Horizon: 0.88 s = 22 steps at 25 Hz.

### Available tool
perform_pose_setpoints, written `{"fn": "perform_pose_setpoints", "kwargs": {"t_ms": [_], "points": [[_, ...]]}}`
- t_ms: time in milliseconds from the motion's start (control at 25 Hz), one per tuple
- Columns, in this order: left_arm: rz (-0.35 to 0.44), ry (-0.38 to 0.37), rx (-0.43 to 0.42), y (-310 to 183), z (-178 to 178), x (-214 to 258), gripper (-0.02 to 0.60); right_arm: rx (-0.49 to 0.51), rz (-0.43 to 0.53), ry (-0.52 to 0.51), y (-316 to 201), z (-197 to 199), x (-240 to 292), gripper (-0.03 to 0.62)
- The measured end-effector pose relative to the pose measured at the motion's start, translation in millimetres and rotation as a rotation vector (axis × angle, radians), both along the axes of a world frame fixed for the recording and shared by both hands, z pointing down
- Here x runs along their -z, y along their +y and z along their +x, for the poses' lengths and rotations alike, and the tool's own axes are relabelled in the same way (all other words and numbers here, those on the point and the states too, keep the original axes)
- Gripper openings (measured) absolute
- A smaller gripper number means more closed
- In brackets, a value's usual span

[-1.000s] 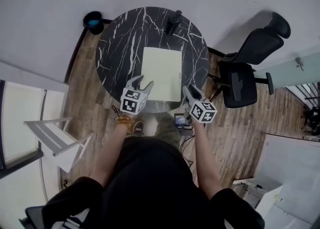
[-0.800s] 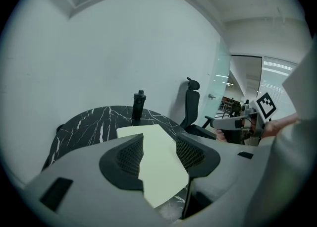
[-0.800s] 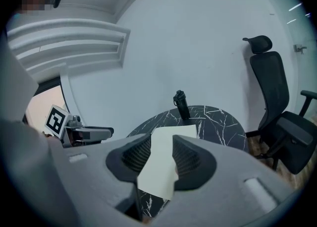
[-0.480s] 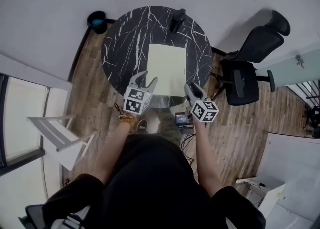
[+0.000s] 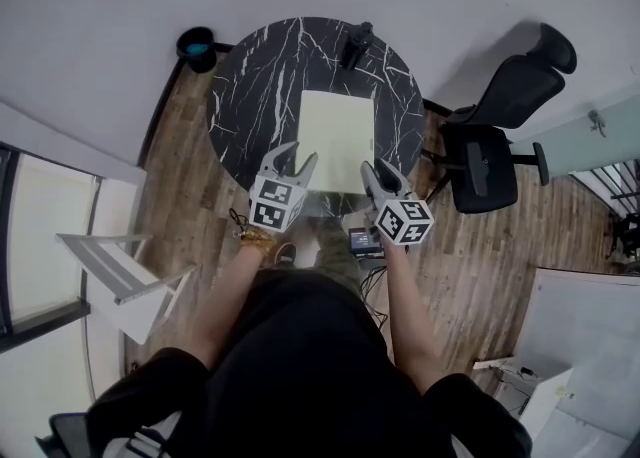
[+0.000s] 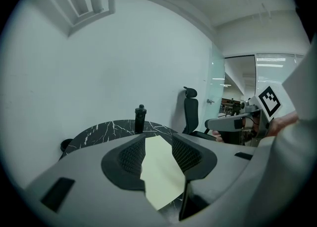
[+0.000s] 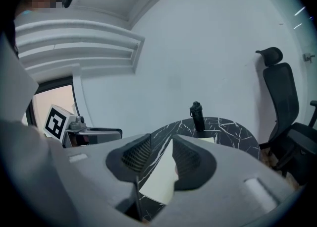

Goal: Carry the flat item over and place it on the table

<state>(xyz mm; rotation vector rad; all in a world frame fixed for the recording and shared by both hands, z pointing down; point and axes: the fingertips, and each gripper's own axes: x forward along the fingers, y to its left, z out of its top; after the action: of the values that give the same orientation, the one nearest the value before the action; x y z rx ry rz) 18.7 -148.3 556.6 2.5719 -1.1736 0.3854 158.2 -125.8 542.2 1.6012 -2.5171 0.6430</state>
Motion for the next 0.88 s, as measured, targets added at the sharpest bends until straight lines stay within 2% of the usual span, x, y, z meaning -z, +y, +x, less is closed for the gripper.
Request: {"fn": "perform_pose_setpoints", "kwargs": {"t_ms": [160,480,880], "points": [[0.043,0.013,0.012,-1.0,-1.4,17.4,0.14,0.029,0.044,-0.001,-2.2,-16.6,20.6,0.13],[0.12,0.033,0.015,0.2,-3.1,51.4,0.135,0.068,0.137,0.024,0.4,-39.0,58.1,0.13],[0.243,0.024,0.025,16.3,-9.1,98.0,0.112,0.102,0.227,0.025,14.5,-58.4,94.0,0.13]]}}
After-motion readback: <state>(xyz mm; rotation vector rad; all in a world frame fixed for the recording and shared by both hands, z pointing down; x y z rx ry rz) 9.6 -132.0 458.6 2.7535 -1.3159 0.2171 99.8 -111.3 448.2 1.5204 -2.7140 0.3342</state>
